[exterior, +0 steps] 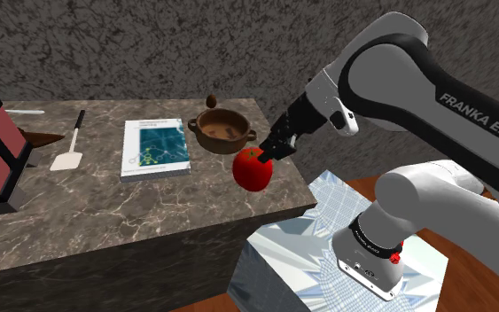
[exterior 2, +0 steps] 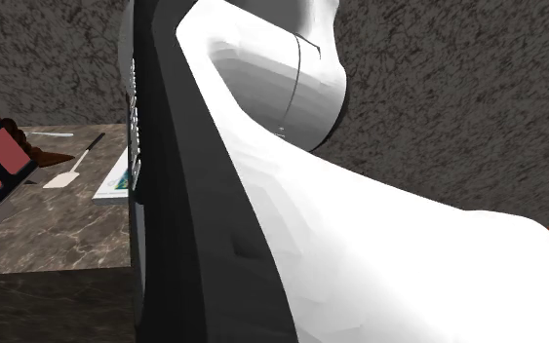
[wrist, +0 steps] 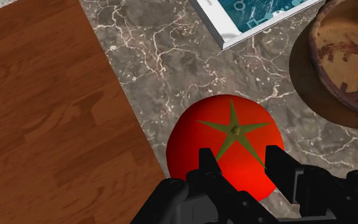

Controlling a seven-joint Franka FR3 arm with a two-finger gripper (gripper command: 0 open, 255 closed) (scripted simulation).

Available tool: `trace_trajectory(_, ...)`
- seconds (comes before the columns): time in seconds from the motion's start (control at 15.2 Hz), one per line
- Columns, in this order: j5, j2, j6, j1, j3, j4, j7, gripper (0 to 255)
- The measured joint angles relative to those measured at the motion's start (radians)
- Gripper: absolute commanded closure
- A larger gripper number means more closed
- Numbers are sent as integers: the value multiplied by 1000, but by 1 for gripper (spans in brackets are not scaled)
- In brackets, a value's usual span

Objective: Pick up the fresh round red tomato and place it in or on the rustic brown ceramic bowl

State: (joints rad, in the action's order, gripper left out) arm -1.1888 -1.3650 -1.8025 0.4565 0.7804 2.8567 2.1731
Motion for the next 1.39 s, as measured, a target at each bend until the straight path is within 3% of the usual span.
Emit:
trace_trajectory(0.99, 163, 41, 121, 68, -160, -173, 50, 255)
trace_trajectory(1.39, 189, 242, 68, 202, -147, -305, -40, 255)
